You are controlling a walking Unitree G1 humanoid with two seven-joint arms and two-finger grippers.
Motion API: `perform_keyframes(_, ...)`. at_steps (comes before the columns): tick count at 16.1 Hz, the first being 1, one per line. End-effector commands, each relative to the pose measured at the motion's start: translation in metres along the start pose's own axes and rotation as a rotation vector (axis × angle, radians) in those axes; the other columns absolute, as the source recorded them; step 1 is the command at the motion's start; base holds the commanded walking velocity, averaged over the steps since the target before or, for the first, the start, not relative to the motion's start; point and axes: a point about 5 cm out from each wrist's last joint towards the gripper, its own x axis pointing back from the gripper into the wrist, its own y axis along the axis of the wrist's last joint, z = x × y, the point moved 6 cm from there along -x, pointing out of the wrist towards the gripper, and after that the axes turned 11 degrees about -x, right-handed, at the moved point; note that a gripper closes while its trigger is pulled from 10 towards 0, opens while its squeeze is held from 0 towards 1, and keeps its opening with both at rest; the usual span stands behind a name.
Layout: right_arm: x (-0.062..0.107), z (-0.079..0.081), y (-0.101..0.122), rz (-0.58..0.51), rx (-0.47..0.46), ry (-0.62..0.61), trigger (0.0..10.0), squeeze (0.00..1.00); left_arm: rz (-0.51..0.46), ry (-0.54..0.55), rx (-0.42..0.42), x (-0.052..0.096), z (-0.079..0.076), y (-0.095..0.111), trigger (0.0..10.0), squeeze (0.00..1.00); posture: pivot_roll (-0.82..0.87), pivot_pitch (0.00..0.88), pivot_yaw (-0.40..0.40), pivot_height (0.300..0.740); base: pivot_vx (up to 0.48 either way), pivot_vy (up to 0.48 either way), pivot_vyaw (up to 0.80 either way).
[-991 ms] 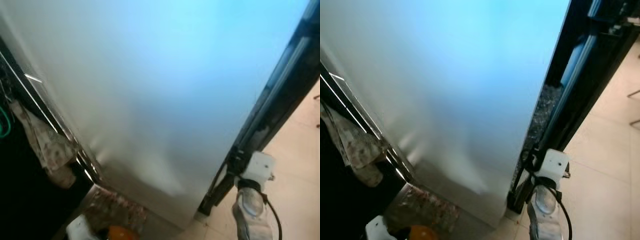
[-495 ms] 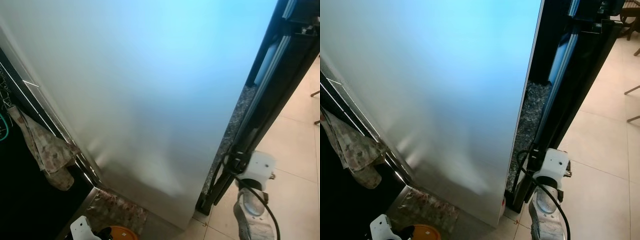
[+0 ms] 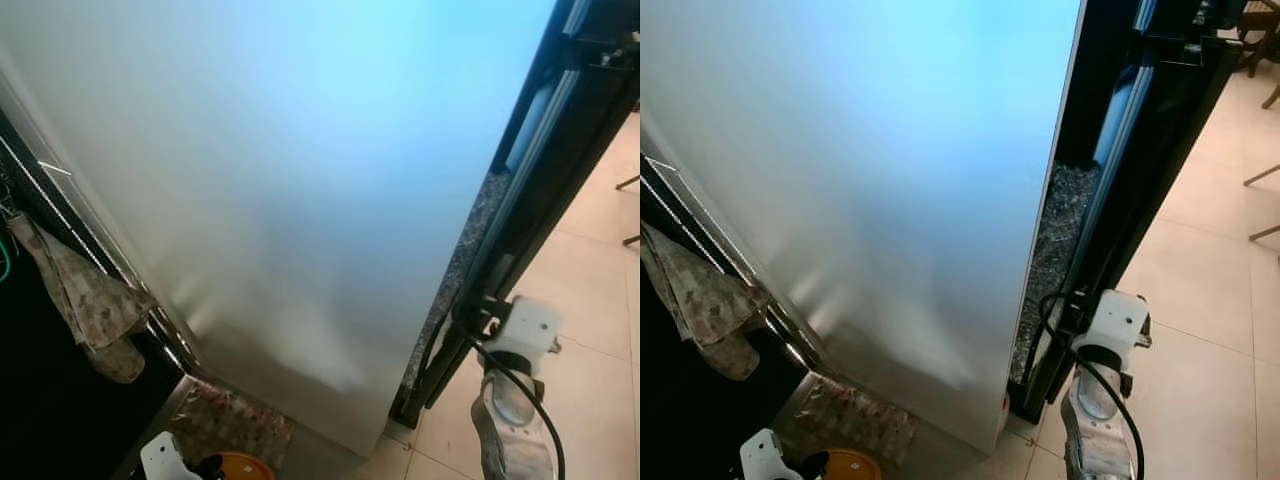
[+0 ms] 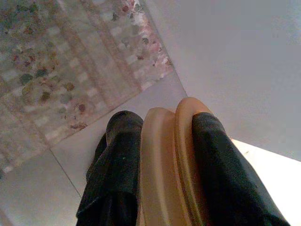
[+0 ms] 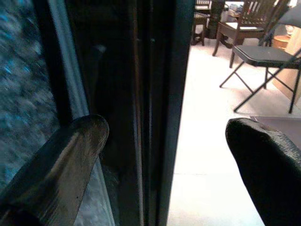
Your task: Restocking fridge
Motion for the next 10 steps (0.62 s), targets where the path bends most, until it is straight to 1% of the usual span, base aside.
perform_keyframes(1, -0.002, 0.001, -0.003, 0.012, 0.005, 0.011, 10.0, 0.0, 0.02, 0.012, -0.022, 0.001, 0.007, -0.004, 10.0, 0.0, -0.05, 0.019, 0.075, 0.74, 0.0, 0.0, 0.0)
perform_keyframes(3, -0.005, 0.0, 0.0, 0.004, 0.006, 0.013, 10.0, 0.0, 0.02, 0.014, -0.02, 0.001, 0.007, -0.004, 10.0, 0.0, -0.05, 0.018, 0.075, 0.74, 0.0, 0.0, 0.0)
perform_keyframes(6, -0.01, -0.006, 0.007, -0.02, 0.007, -0.005, 10.0, 0.0, 0.021, 0.012, -0.018, 0.001, 0.006, -0.004, 10.0, 0.0, -0.05, 0.018, 0.077, 0.74, 0.0, 0.0, 0.0)
perform_keyframes(9, -0.014, -0.007, 0.007, -0.016, 0.011, 0.006, 10.0, 0.0, 0.021, 0.009, -0.019, 0.001, 0.005, -0.004, 10.0, 0.0, -0.05, 0.016, 0.078, 0.74, 0.0, 0.0, 0.0)
perform_keyframes(10, -0.015, -0.005, 0.007, -0.015, 0.009, 0.021, 10.0, 0.0, 0.02, 0.009, -0.018, 0.001, 0.004, -0.004, 10.0, 0.0, -0.05, 0.017, 0.077, 0.74, 0.0, 0.0, 0.0)
